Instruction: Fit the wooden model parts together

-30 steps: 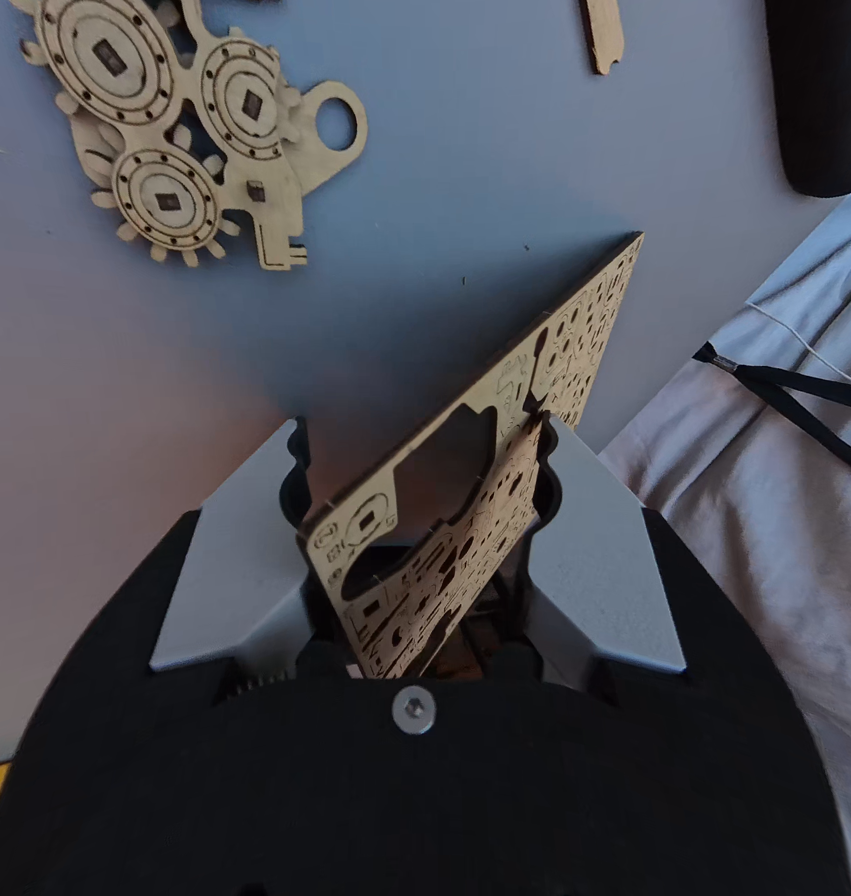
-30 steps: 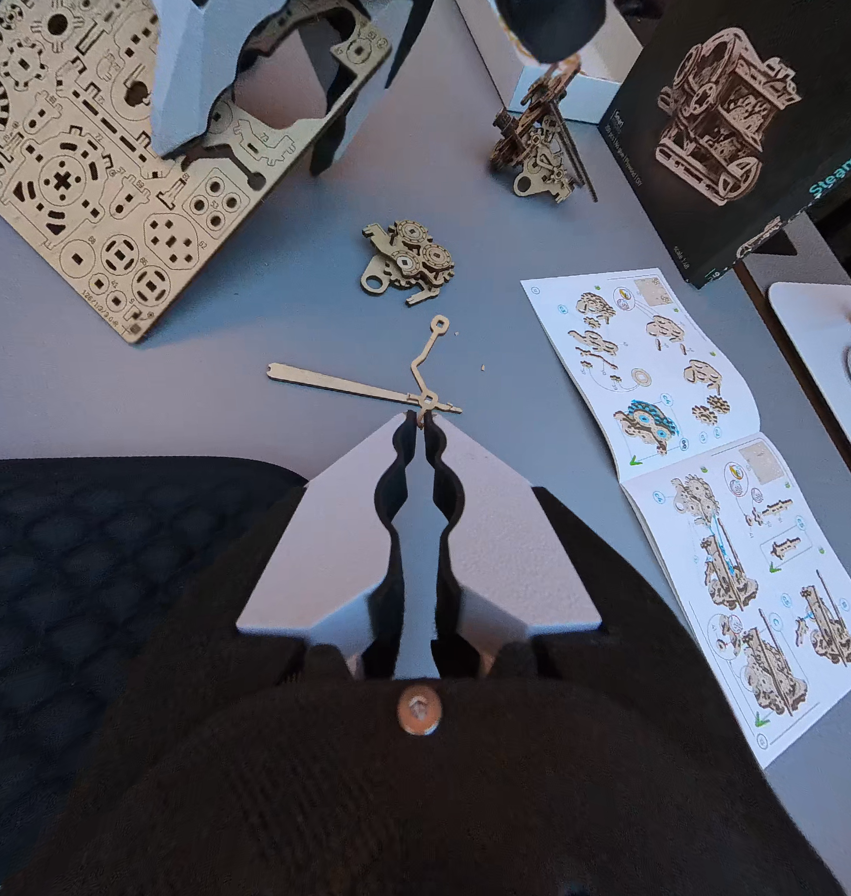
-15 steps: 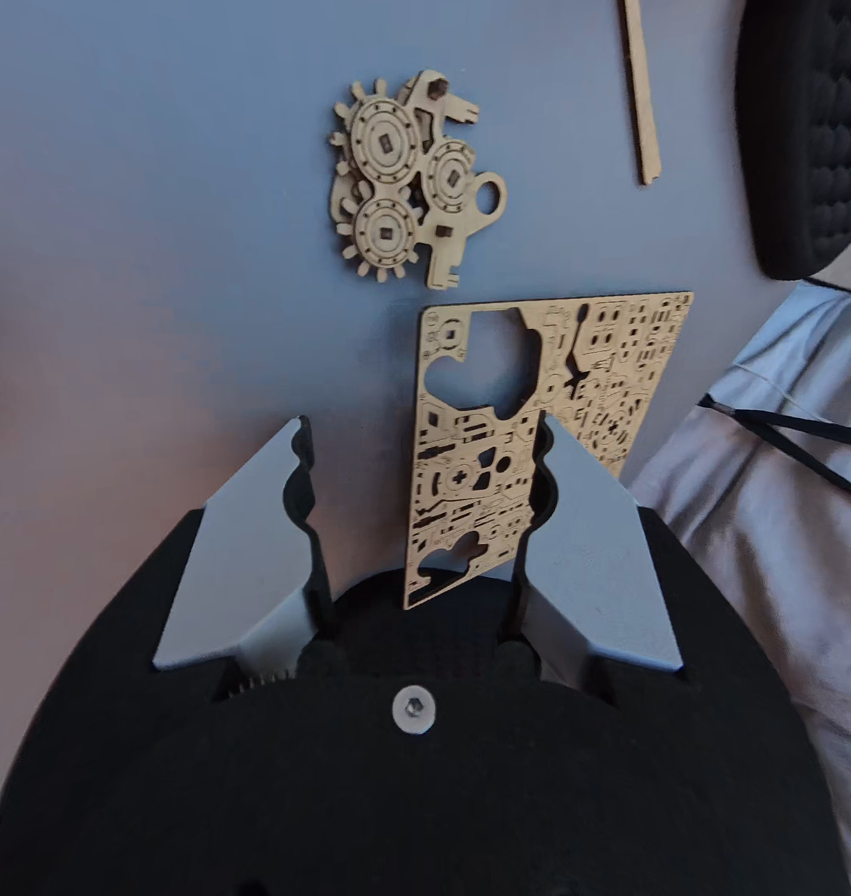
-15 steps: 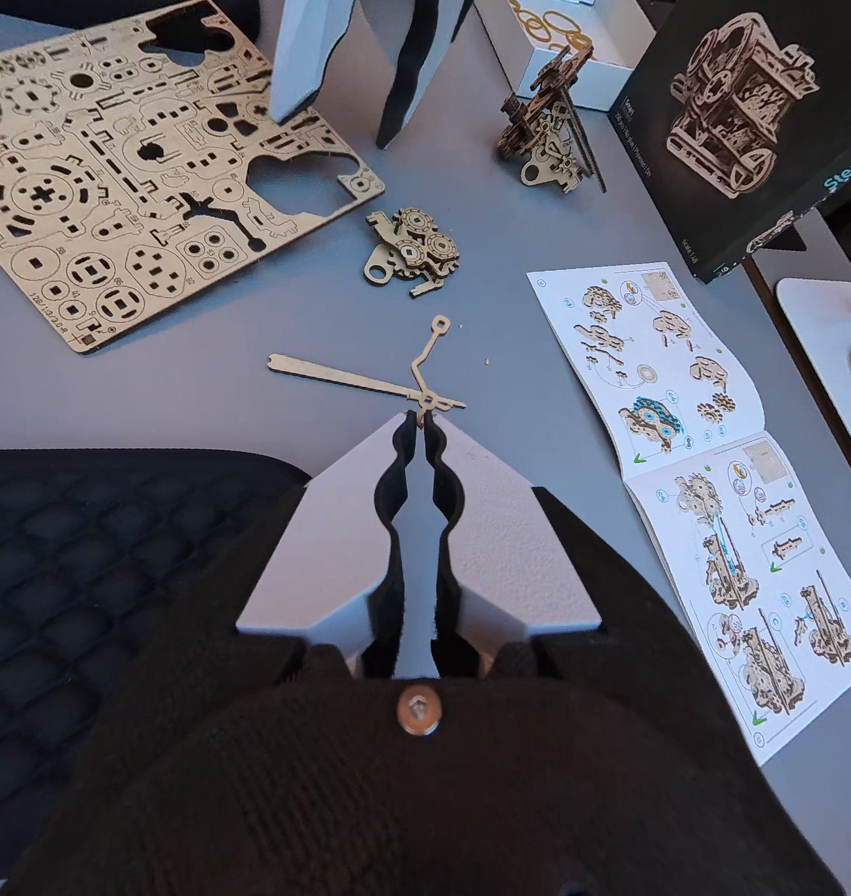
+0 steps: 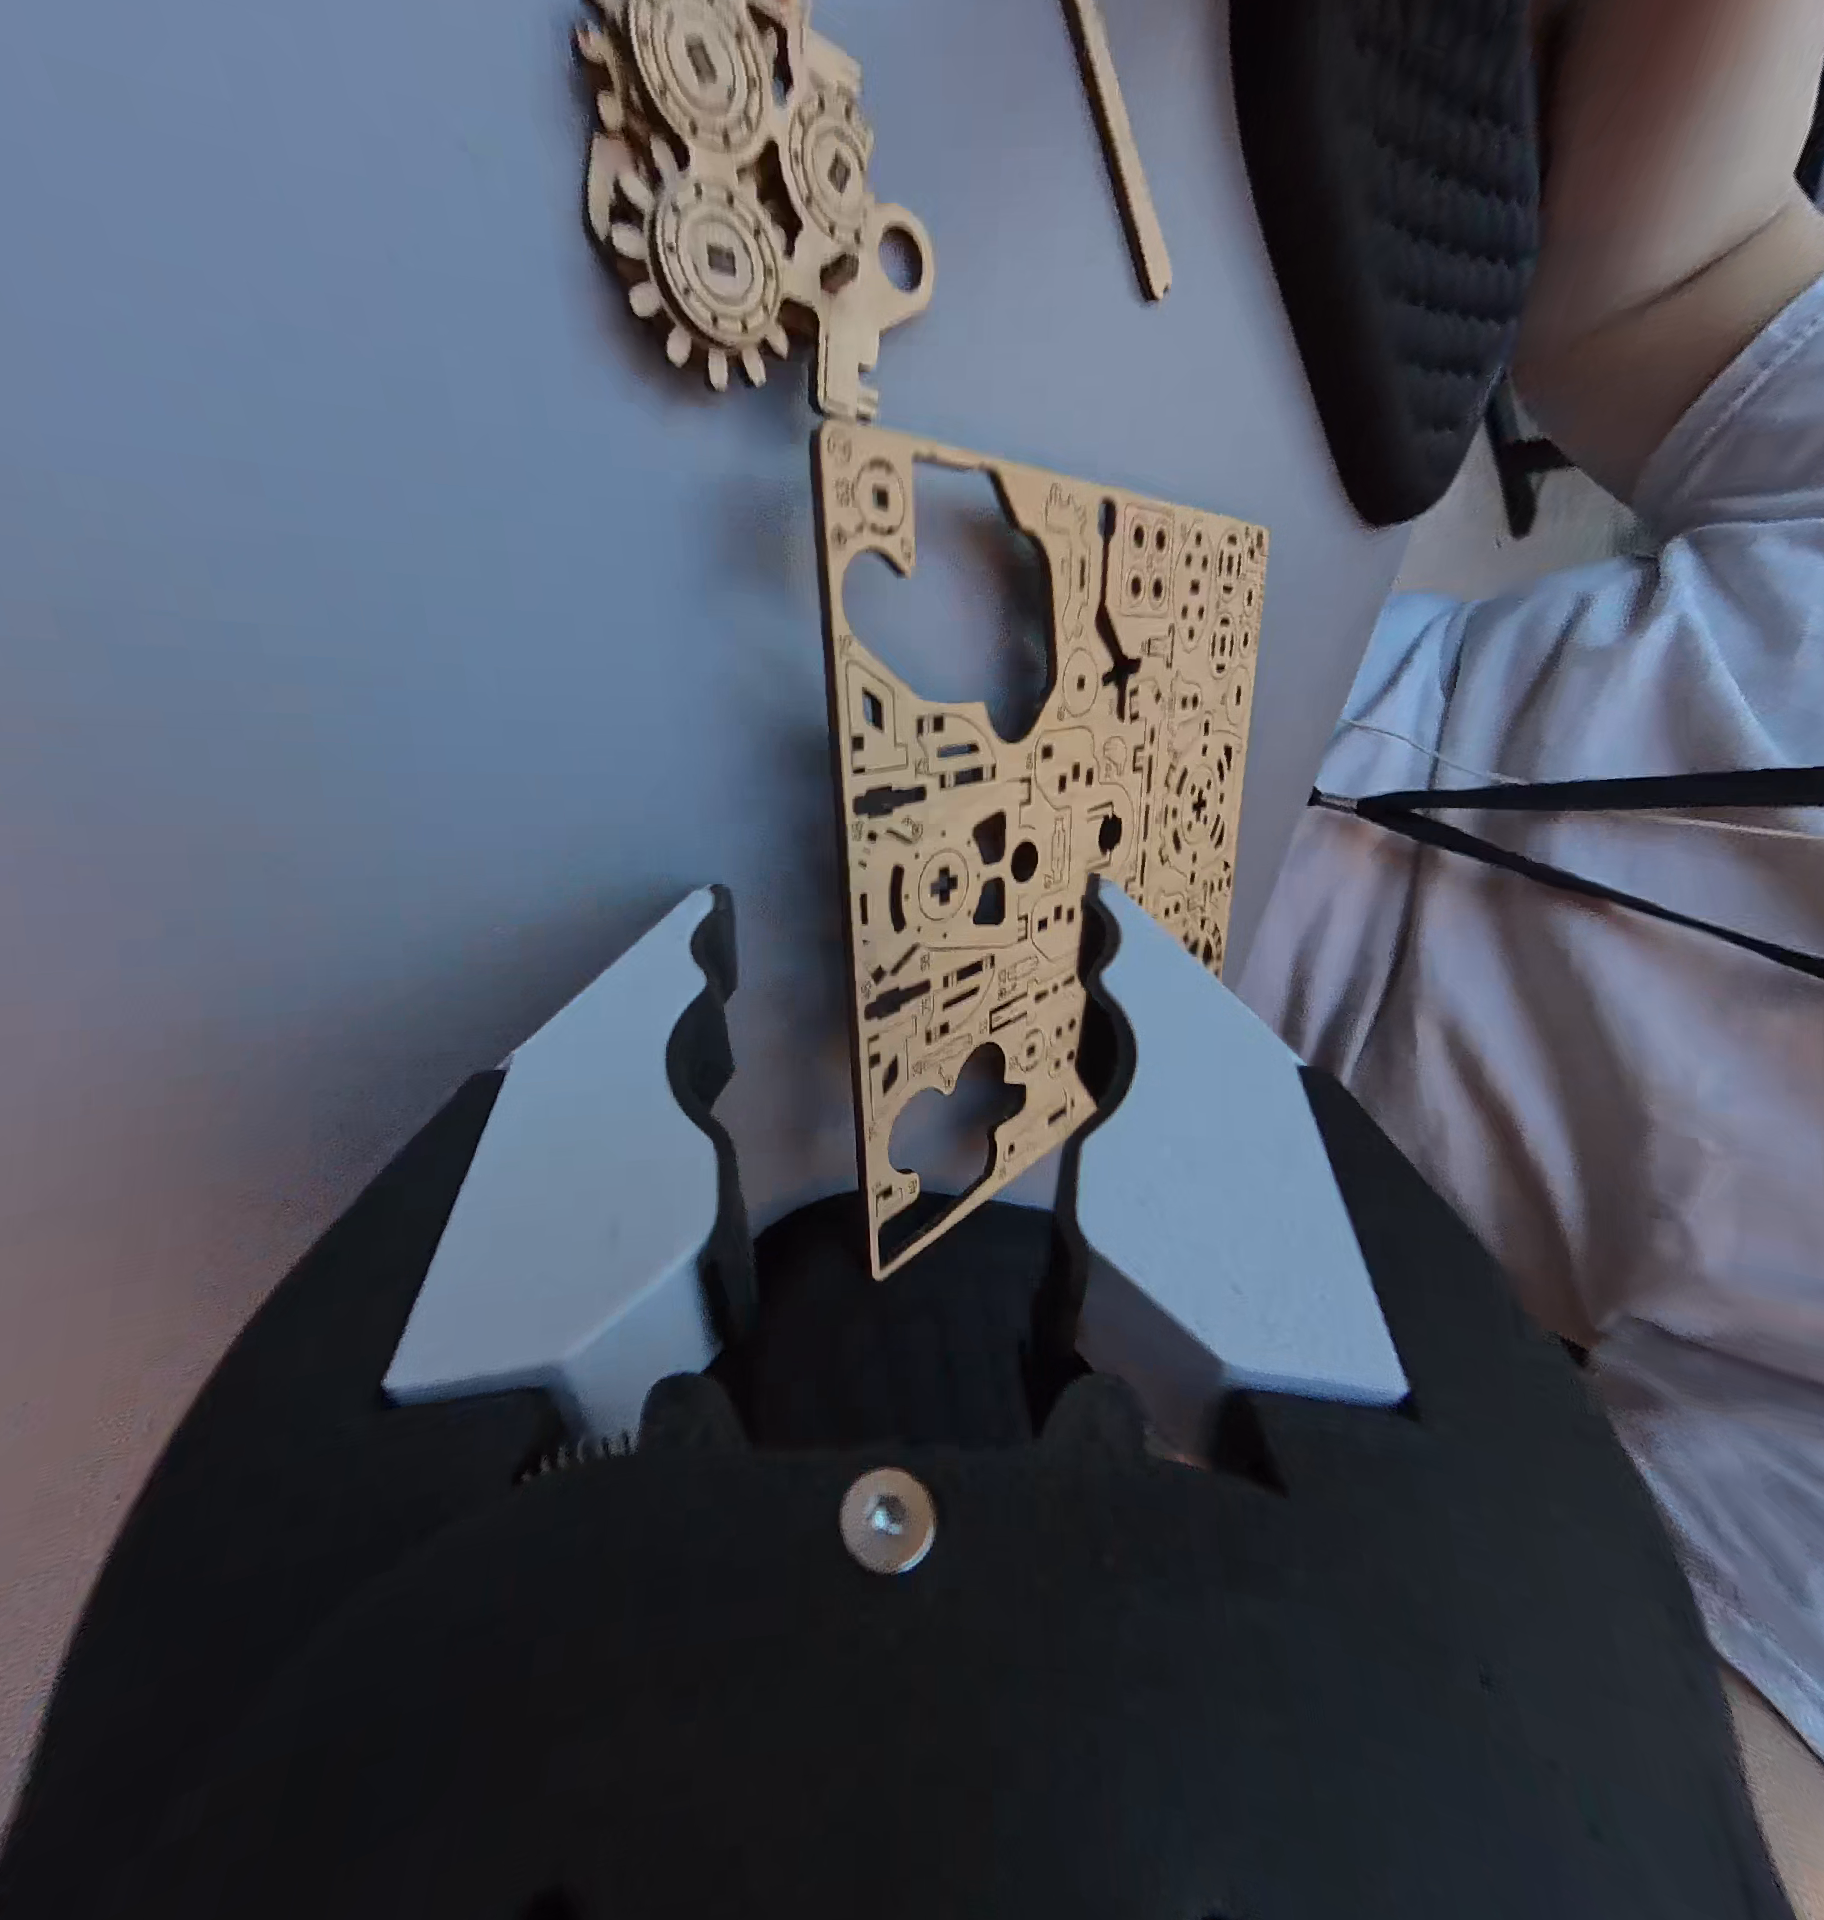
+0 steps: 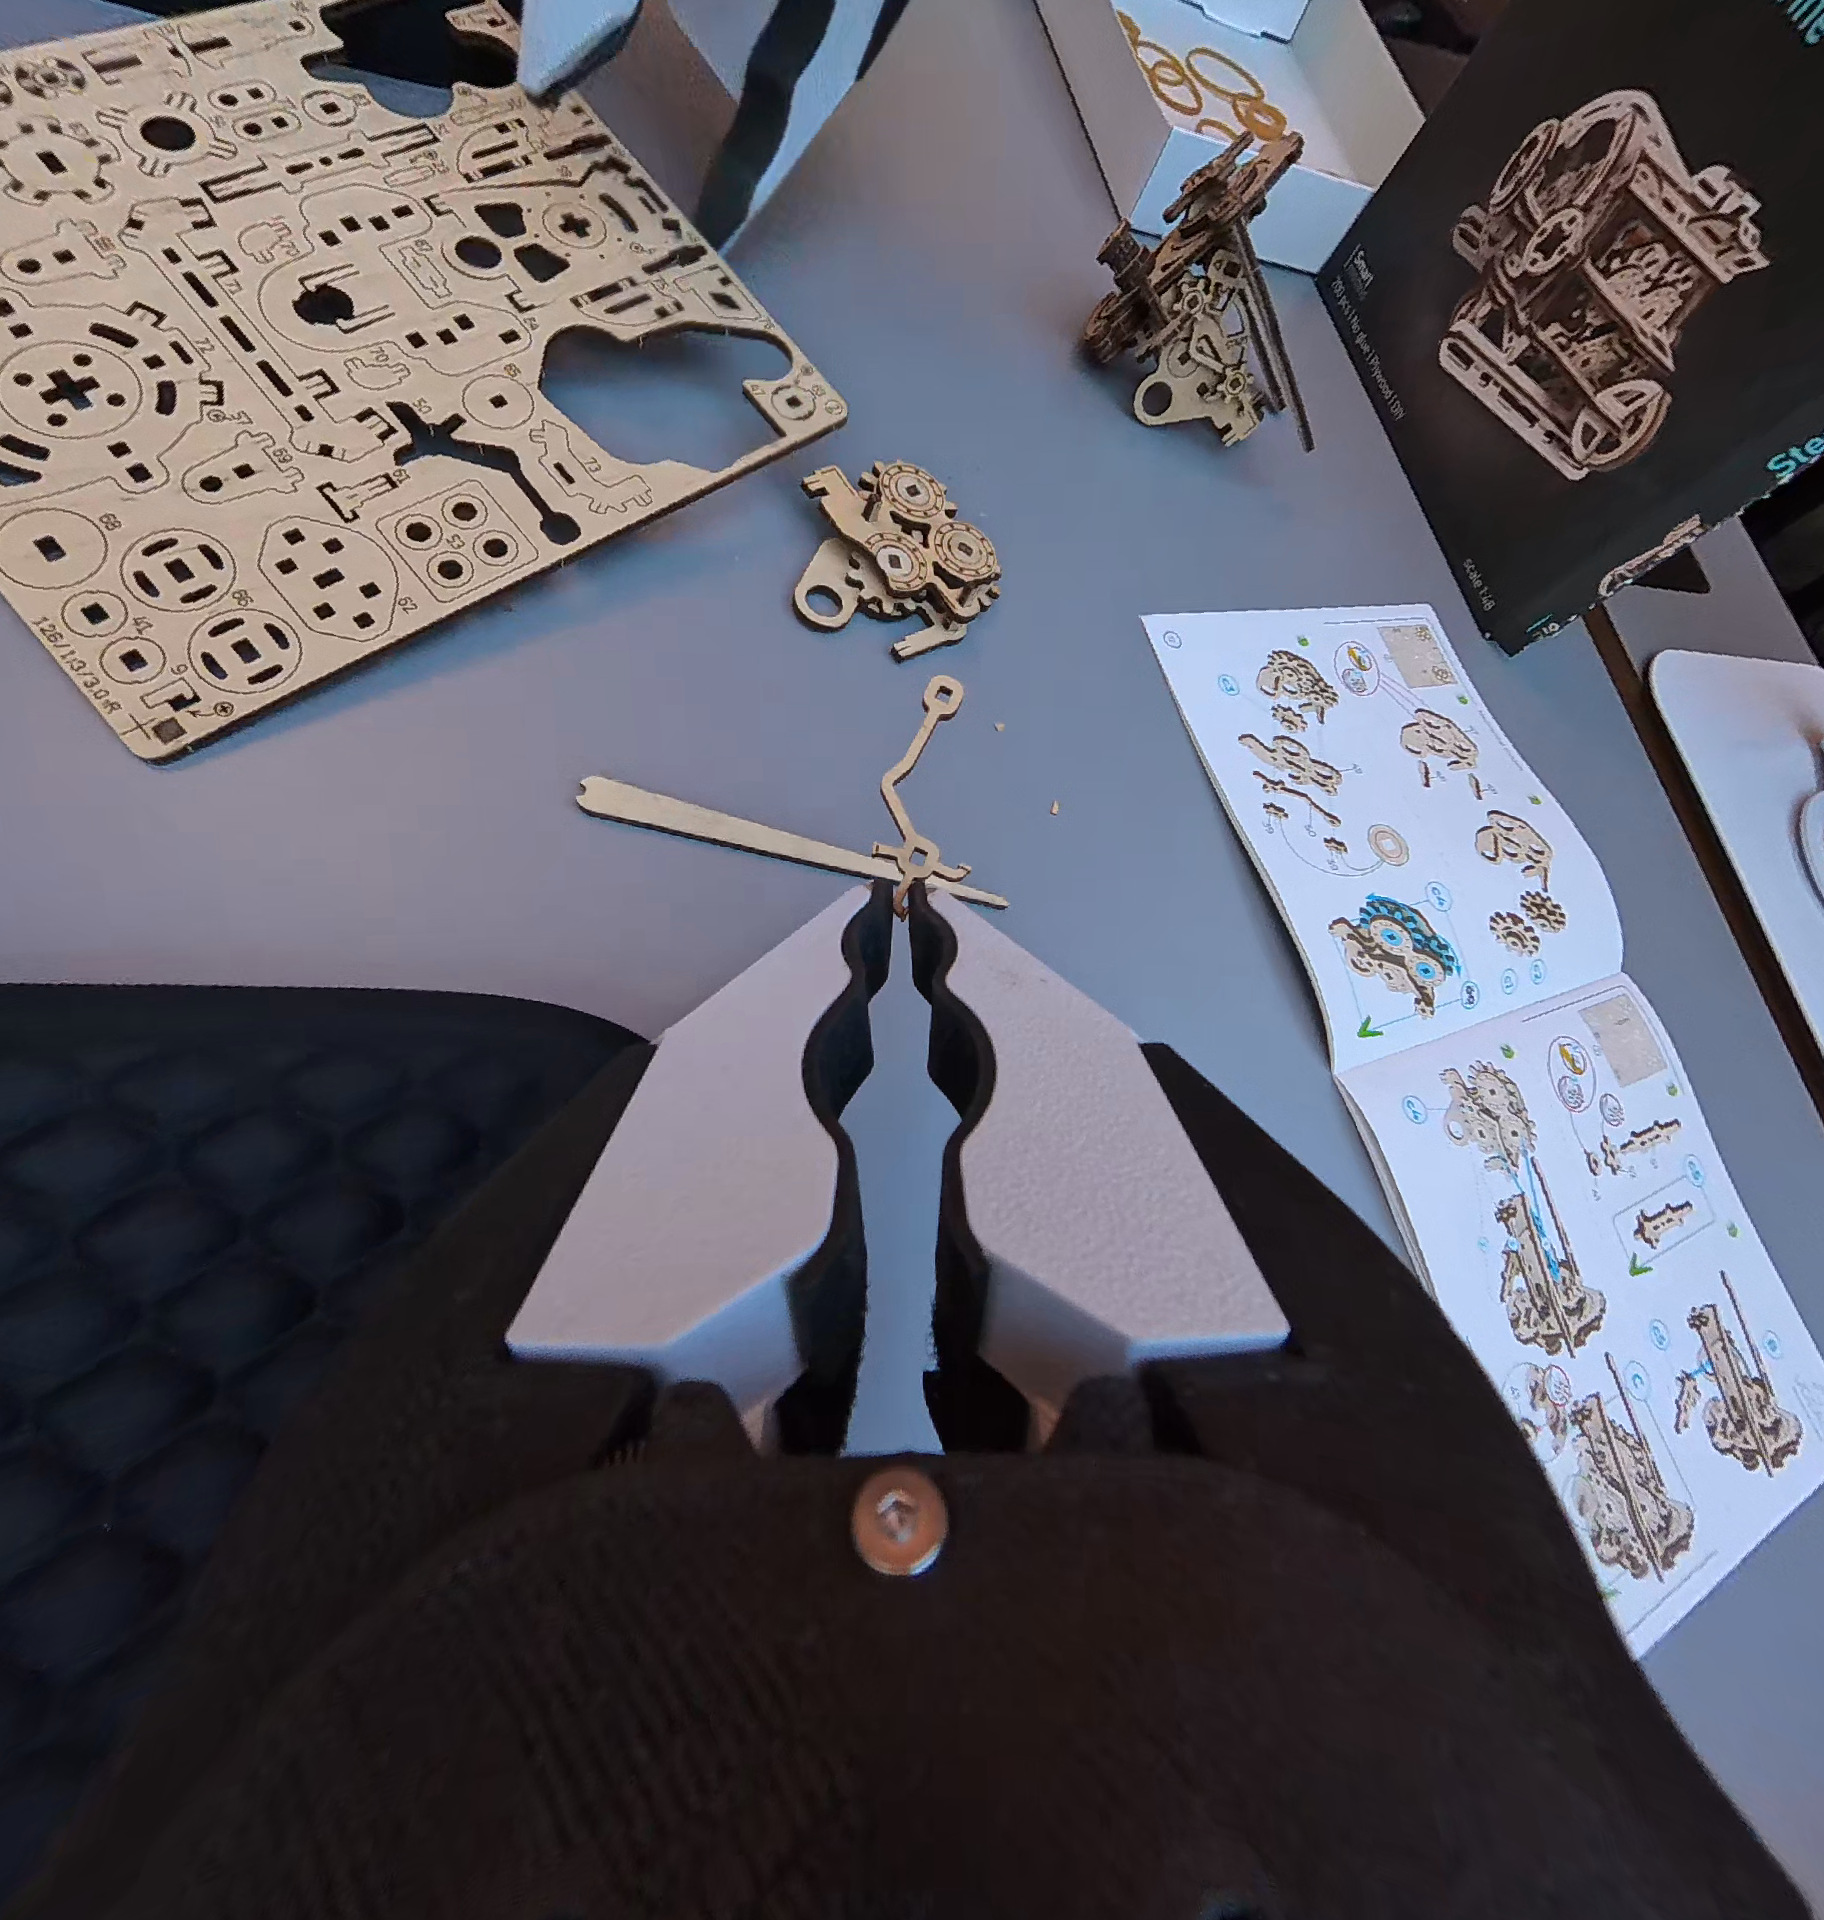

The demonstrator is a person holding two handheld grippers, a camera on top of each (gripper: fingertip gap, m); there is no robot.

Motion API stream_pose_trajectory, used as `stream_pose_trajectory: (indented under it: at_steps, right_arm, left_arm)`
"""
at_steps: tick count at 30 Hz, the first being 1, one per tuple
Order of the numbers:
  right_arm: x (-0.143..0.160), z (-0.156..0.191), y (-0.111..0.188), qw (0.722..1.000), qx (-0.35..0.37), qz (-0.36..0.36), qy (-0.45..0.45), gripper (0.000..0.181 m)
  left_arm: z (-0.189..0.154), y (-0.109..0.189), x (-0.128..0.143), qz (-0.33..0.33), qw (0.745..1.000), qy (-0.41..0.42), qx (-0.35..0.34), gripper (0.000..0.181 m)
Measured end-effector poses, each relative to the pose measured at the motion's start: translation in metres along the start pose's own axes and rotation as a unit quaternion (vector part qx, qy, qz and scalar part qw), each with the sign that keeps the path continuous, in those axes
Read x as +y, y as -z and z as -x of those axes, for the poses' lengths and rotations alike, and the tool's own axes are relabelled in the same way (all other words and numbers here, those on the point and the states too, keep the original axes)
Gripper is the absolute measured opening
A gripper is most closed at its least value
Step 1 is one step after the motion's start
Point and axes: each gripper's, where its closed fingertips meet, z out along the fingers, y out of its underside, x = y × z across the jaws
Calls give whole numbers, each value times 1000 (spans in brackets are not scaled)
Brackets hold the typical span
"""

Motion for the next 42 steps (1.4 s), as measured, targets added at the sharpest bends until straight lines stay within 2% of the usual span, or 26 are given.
stream_pose_trajectory:
  at_steps: [1, 4, 6, 9, 16, 17, 19, 21, 24, 27, 30, 33, 37, 42]
  right_arm:
    - [0, 0, 0, 1000, 1, 0, 1, 2]
    - [-1, 1, 1, 1000, 1, -2, 0, 2]
    - [-1, 1, 1, 1000, -1, -4, -3, 2]
    - [1, 1, 0, 1000, -3, 1, -2, 2]
    - [5, 0, 1, 1000, 0, 8, -1, 2]
    - [6, 0, 1, 1000, 2, 9, -1, 2]
    - [5, -1, 3, 1000, 5, 5, -1, 2]
    - [4, -2, 4, 1000, 5, 3, 0, 2]
    - [5, -1, 3, 1000, 6, 9, 8, 2]
    - [5, 1, 1, 1000, 5, 15, 13, 2]
    - [4, 2, 0, 1000, 4, 14, 15, 2]
    - [3, 3, 0, 1000, 2, 13, 14, 2]
    - [4, 2, -1, 1000, 2, 13, 10, 2]
    - [1, 2, 1, 1000, 4, 6, 9, 2]
  left_arm:
    - [1, -1, 6, 18, 1000, 6, 15, 53]
    - [5, 0, 7, 14, 999, 7, 39, 43]
    - [1, -1, 7, 11, 998, 10, 68, 23]
    - [1, -9, 10, 27, 997, 6, 75, 10]
    - [3, -21, -6, 60, 996, -30, 66, 11]
    - [3, -20, -6, 66, 995, -32, 63, 13]
    - [0, -14, -6, 67, 995, -24, 67, 29]
    - [8, -3, -10, 42, 998, -22, 38, 42]
    - [22, 14, -15, -9, 999, -29, -17, 44]
    - [8, 15, -15, -50, 995, -73, -40, 37]
    - [-11, 1, -5, -51, 987, -134, -67, 23]
    - [-19, -16, 0, -48, 979, -176, -94, 0]
    - [-9, -30, 12, -16, 979, -168, -117, 0]
    - [-16, -29, 7, -43, 986, -144, -67, 0]
